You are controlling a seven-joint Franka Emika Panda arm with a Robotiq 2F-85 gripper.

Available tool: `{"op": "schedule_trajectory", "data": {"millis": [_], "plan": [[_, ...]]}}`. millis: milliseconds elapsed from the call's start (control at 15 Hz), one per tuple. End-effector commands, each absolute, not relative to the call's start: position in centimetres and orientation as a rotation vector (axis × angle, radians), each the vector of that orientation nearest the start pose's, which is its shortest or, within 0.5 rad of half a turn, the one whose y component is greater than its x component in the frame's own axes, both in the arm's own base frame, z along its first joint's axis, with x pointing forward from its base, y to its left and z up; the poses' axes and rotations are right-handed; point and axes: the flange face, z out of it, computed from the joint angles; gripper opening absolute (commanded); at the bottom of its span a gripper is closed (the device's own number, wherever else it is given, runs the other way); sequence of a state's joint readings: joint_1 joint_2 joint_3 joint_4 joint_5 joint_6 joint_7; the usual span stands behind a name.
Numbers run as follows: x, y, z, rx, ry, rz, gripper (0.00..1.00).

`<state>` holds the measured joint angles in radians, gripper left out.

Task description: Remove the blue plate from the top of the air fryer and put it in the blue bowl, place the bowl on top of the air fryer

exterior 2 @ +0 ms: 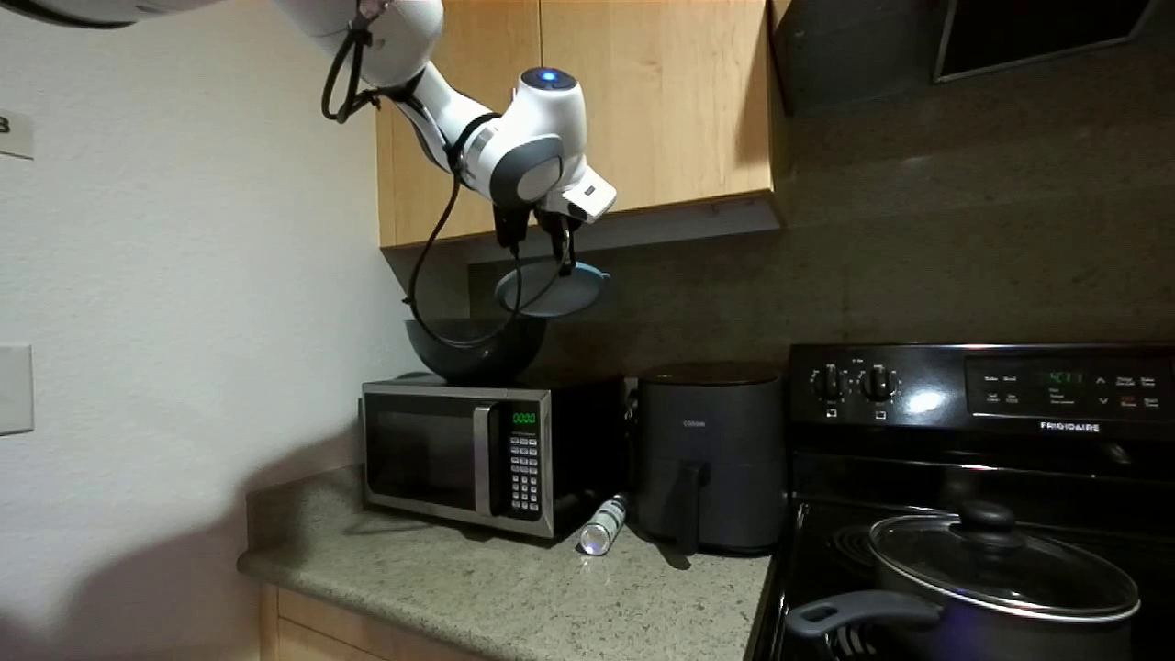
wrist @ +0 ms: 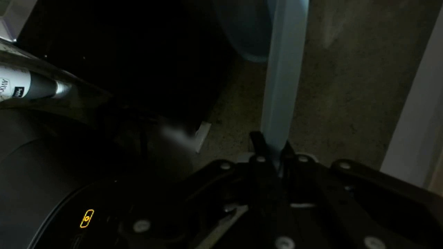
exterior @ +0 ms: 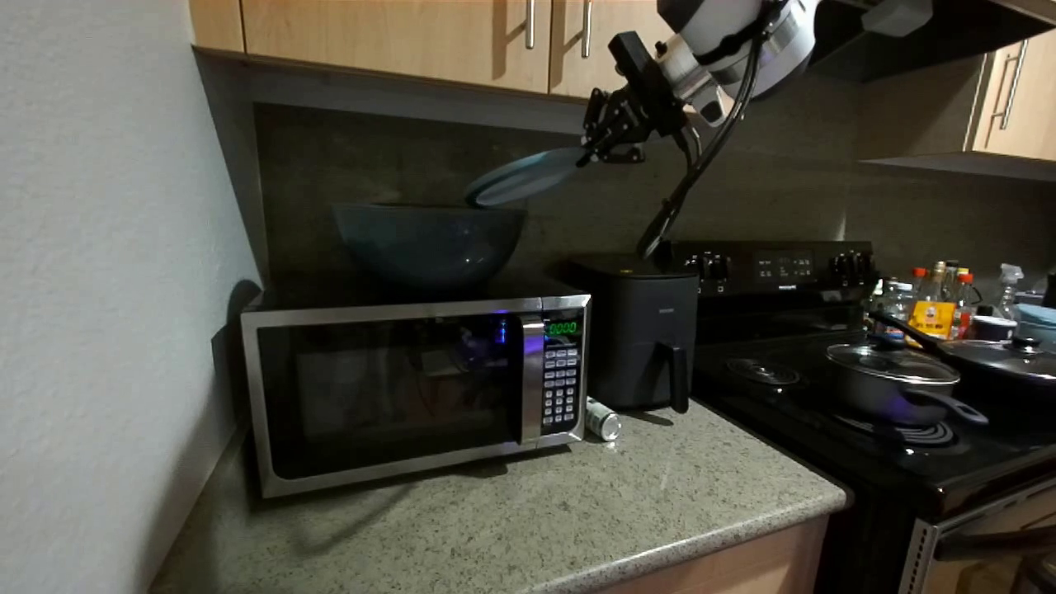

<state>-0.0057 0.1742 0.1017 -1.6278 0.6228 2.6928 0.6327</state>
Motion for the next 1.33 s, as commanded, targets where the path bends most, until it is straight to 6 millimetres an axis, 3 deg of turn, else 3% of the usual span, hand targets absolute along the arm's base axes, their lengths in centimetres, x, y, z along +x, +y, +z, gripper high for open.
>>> {"op": "schedule_trajectory", "data": {"millis": [0,267,533,800,1067,1200,1267], "plan": [[66.6,7.8,60.7,-2.08,0.916,-0.746,0.07],[66.4,12.6,58.6,-2.19,0.759,-0.734,0.06],[66.5,15.6,56.3,-2.302,0.641,-0.734,0.06],[67.0,16.8,52.1,-2.485,0.56,-0.716,0.06],[67.8,16.4,50.3,-2.616,0.506,-0.754,0.05],[68.0,16.4,50.5,-2.637,0.478,-0.802,0.35],[68.0,16.4,50.8,-2.642,0.458,-0.831,0.4]]}}
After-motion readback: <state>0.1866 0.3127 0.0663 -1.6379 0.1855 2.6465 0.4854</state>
